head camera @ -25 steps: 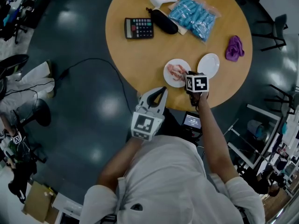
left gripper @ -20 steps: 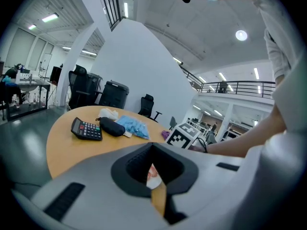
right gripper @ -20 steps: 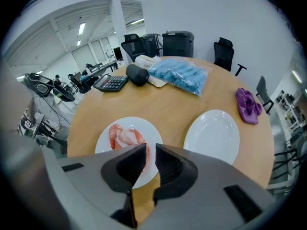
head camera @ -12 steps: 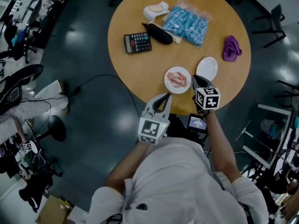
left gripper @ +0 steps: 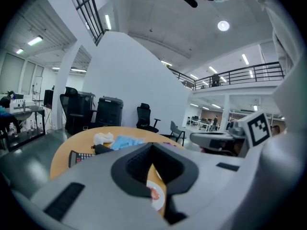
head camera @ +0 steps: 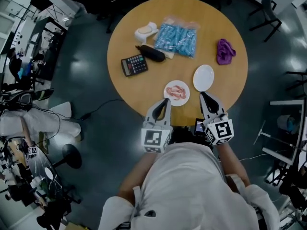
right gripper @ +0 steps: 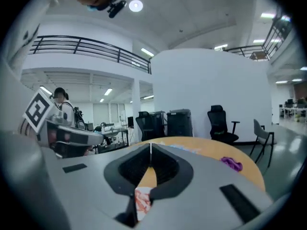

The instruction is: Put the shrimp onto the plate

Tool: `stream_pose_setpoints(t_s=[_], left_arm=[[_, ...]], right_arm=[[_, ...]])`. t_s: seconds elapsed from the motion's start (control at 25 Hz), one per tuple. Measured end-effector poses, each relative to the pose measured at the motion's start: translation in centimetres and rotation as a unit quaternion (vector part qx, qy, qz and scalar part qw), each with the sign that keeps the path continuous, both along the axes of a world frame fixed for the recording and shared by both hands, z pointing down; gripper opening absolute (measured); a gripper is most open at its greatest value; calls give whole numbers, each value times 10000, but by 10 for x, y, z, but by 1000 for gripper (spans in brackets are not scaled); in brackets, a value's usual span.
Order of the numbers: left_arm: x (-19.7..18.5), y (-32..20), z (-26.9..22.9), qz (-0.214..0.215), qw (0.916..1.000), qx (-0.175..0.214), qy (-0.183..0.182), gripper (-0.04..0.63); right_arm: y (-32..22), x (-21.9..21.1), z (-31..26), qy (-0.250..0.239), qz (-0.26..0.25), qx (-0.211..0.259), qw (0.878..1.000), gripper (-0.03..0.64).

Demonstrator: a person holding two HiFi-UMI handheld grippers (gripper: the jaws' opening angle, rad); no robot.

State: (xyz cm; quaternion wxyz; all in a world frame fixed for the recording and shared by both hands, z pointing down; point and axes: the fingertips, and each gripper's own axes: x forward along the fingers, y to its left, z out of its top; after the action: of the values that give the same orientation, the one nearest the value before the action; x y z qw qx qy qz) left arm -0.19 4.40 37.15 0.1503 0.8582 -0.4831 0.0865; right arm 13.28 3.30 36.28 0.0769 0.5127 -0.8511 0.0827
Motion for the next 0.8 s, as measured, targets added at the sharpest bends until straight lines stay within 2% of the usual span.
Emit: stream_pose_setpoints(t_s=[0.08, 0.16, 0.24, 0.36, 0.56, 0.8], left_arm=[[-1, -1, -16, -43, 9998, 187, -17, 8], [-5, 0, -22, -102, 9994, 328, -75, 8], [-8, 1, -18, -171, 9993, 322, -90, 8], [-4, 9, -3, -135, 9998, 117, -7, 8], [10, 15, -1, 52, 9999, 114, 34, 8], [15, 14, -4, 62, 9999, 121, 47, 8]], right_arm=[[18, 5, -31, -81, 94, 422, 9990, 21], [32, 6, -44, -152, 151, 615, 9979, 21], [35, 6, -32, -249, 199, 466, 9984, 21], [37, 8, -11, -345, 276, 194, 9988, 21], [42, 8, -10, -356, 221, 168, 9990, 17], [41, 7, -10, -373, 192, 150, 9990, 17]])
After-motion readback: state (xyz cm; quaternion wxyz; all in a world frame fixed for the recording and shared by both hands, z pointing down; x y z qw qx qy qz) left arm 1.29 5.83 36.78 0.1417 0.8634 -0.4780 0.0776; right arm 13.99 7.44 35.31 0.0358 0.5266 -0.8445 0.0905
